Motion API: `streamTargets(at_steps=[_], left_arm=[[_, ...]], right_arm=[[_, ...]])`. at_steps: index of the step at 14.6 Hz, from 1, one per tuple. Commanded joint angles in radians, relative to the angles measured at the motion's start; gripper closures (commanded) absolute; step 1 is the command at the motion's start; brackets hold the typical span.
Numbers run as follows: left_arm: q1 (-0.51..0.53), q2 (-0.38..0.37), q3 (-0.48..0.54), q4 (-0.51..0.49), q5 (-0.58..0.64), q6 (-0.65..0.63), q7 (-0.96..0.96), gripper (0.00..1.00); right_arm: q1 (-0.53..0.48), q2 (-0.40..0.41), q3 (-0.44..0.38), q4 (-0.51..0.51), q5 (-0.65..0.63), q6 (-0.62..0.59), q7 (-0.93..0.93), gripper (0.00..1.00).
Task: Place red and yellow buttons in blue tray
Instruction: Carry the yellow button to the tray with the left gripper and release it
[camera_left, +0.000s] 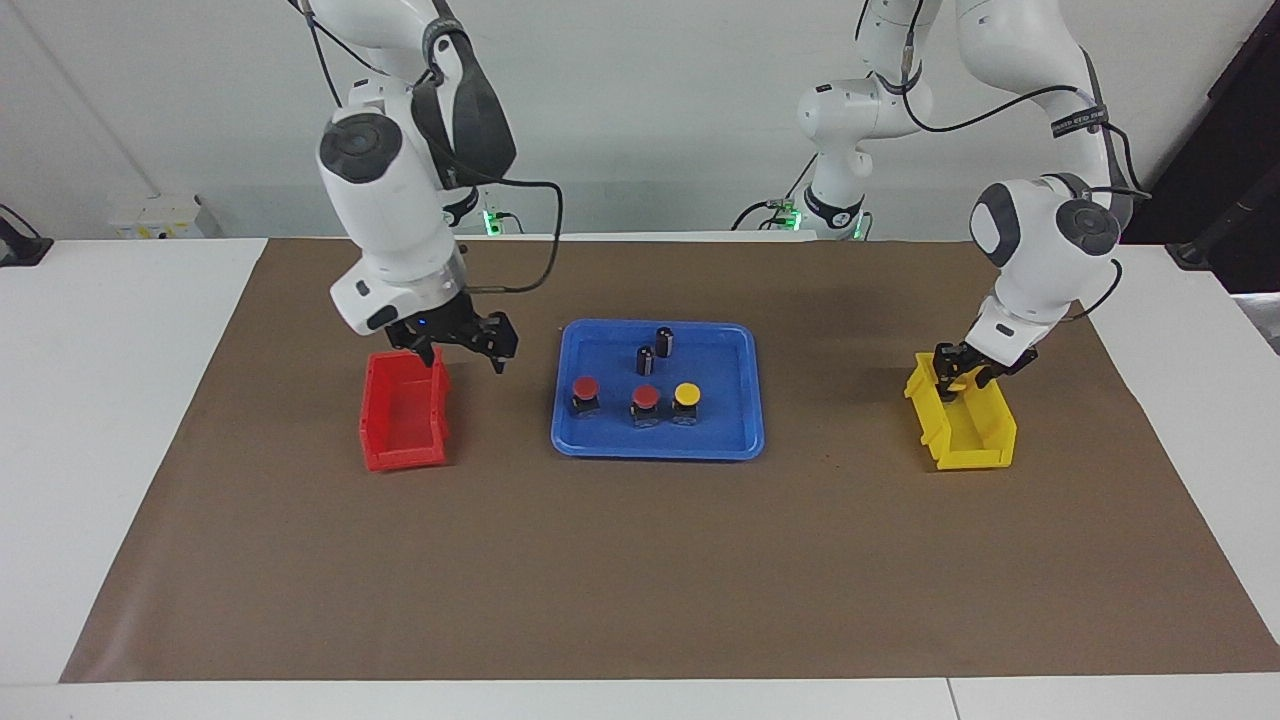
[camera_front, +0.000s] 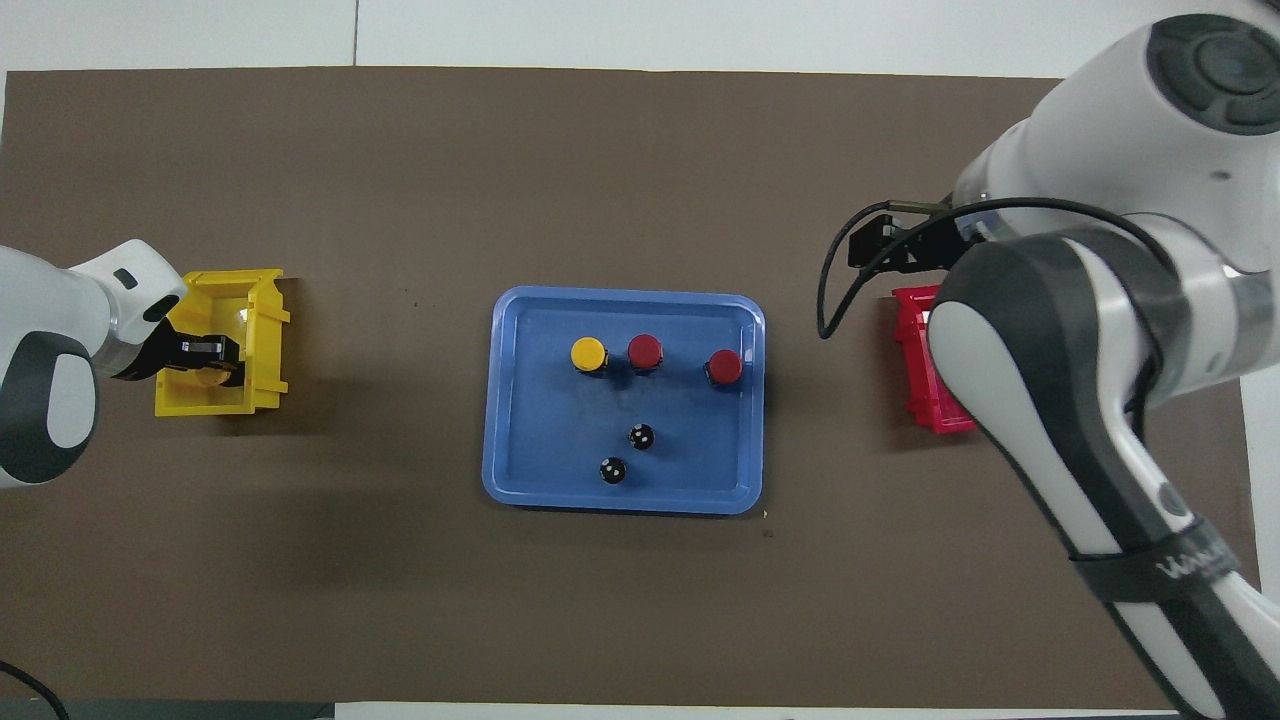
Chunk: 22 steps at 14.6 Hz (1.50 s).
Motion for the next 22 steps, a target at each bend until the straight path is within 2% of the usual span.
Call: streamTargets(at_steps=[1,3,6,9,11,13,15,17,22], left_arm=[[0.008,-0.037,-0.006,-0.035,-0.005,0.025,0.004,0.99],[0.005,-0.018,-0.006,0.039,-0.005,-0.02,0.003,0.99],[-0.025,0.02,-0.006,0.261,-0.005,-0.212,-0.022,0.99],[-0.178,0.031,-0.006,0.413,0.004,-0.364,-0.271,0.99],[-0.344,0.028,-0.011,0.392,0.004,-0.323,-0.573,0.99],[-0.469,0.035,-0.013,0.354,-0.004,-0.221,-0.759,0.99],[-0.554,0.11,-0.013,0.354,-0.005,-0.13,-0.879,0.99],[-0.588,0.143,-0.013,0.334,-0.004,-0.105,-0.89,0.99],[-0.602,0.161,-0.01,0.248,-0.002,0.022,-0.889,0.99]], right_arm=[[-0.096,-0.077,0.01,0.003,-0.007,-0.085,-0.104,0.0],[-0.145,-0.117,0.009,0.005,-0.005,-0.129,-0.159,0.0],[-0.19,-0.142,0.009,0.024,-0.005,-0.171,-0.226,0.0],[-0.201,-0.125,0.009,0.075,-0.024,-0.215,-0.269,0.0],[-0.225,-0.122,0.009,0.064,-0.022,-0.203,-0.326,0.0],[-0.225,-0.12,0.01,0.061,-0.016,-0.192,-0.326,0.0],[-0.227,-0.12,0.01,0.057,-0.014,-0.186,-0.326,0.0],[-0.222,-0.122,0.01,0.052,-0.018,-0.183,-0.326,0.0],[-0.217,-0.12,0.012,0.049,-0.018,-0.174,-0.326,0.0]])
